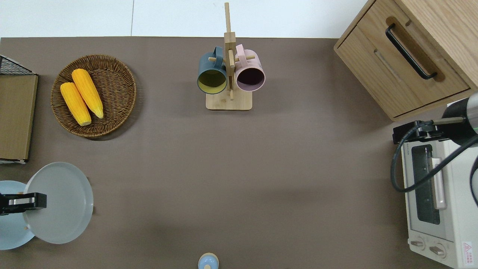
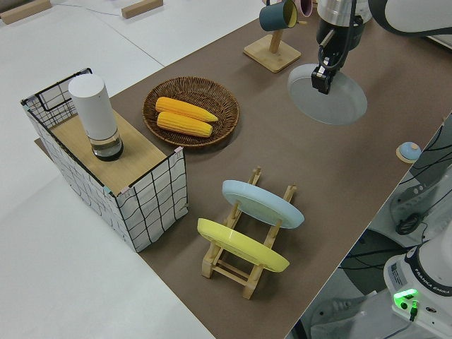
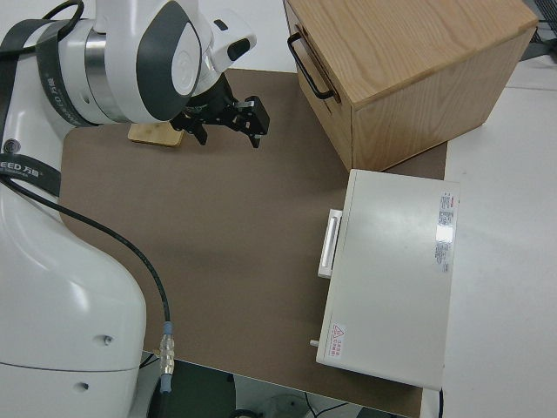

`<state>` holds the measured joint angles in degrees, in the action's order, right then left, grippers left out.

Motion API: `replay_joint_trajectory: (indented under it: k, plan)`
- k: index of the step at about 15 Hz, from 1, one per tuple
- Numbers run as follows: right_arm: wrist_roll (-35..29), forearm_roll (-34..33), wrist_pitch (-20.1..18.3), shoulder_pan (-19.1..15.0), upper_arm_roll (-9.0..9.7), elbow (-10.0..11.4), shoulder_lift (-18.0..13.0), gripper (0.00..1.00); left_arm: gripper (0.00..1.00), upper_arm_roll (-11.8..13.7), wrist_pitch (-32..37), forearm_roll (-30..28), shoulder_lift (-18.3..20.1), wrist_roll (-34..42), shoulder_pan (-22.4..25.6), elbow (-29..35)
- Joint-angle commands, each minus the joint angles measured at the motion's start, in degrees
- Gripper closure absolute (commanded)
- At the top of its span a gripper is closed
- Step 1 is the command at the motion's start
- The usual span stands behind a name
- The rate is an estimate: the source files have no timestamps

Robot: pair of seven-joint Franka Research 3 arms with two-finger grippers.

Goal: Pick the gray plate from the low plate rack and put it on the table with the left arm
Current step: 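Lift the gray plate out of the rack with the left gripper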

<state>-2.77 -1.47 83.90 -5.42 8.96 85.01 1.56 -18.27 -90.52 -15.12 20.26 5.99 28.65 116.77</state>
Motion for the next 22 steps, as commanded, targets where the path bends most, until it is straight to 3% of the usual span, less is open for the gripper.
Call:
replay_joint_trajectory:
  k: [1,8,12,22]
  plan:
    - [-0.2,0.2,-0.1,0.4,-0.34,-0.4,0.0,0.017,1.00,0.3,0.6,-7.1,-1.3,-1.2,-0.1,1.0]
    - [-0.2,0.2,-0.1,0.4,-0.34,-0.4,0.0,0.017,1.00,1.3,-1.7,-18.6,-5.0,0.3,0.7,5.9]
    - [-0.2,0.2,-0.1,0.4,-0.34,-0.4,0.0,0.017,1.00,3.1,-5.2,-23.2,-7.1,7.7,0.8,10.3]
    - [-0.2,0.2,-0.1,0.4,-0.34,-0.4,0.0,0.017,1.00,3.7,-15.1,-26.7,-8.6,24.2,2.2,21.1]
